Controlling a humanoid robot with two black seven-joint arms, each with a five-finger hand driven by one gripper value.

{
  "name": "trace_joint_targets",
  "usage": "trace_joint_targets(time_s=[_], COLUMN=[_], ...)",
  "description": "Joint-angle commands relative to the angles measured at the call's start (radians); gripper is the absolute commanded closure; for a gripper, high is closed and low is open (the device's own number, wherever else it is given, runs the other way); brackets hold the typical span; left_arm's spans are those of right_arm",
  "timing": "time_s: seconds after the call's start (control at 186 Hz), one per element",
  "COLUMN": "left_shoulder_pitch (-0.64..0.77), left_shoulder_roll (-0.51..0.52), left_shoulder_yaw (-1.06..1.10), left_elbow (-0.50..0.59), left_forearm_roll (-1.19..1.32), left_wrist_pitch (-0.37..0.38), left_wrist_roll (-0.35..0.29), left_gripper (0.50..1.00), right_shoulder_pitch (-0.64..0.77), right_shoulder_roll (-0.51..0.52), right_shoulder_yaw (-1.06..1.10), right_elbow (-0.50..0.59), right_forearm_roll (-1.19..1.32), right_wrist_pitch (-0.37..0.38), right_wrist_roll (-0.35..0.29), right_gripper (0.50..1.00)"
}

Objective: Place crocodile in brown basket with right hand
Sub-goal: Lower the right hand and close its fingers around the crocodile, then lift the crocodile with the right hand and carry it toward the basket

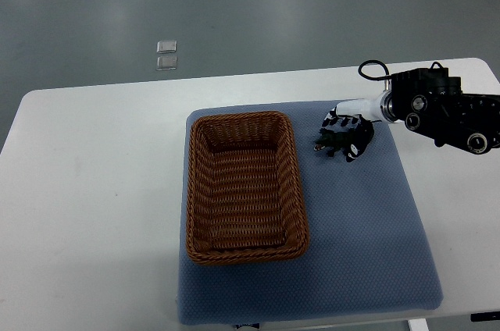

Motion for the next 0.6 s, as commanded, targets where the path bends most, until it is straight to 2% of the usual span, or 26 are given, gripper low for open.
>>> trace_joint_targets(time_s=[0.0, 0.07, 0.275, 0.436, 0.592], left_shoulder_pitch=[0.0, 0.0, 0.0, 0.0, 0.0], left_shoulder_roll=[0.0, 0.0, 0.0, 0.0, 0.0], left_shoulder_yaw=[0.0, 0.0, 0.0, 0.0, 0.0], left_elbow=[-0.001, -0.001, 0.0, -0.001, -0.001], left_forearm_roll=[0.0, 0.0, 0.0, 0.0, 0.0], left_wrist_pitch=[0.0, 0.0, 0.0, 0.0, 0.0], left_wrist_roll=[0.0, 0.0, 0.0, 0.0, 0.0], left_gripper=[0.5, 0.5, 0.5, 0.5, 0.5], right_shoulder_pitch=[-0.011, -0.016, -0.017, -0.014, 0.001], right_shoulder_roll=[0.003, 0.005, 0.011, 0.01, -0.007], right_shoulder_yaw=[-0.001, -0.001, -0.001, -0.001, 0.001], right_elbow=[-0.003, -0.003, -0.006, -0.006, -0.006], right_forearm_roll=[-0.002, -0.004, -0.024, -0.024, -0.022], right_wrist_pitch=[-0.008, -0.011, -0.034, -0.04, -0.039], right_wrist_roll=[0.0, 0.0, -0.002, -0.003, -0.003], right_gripper=[0.636, 0.65, 0.846, 0.95, 0.987])
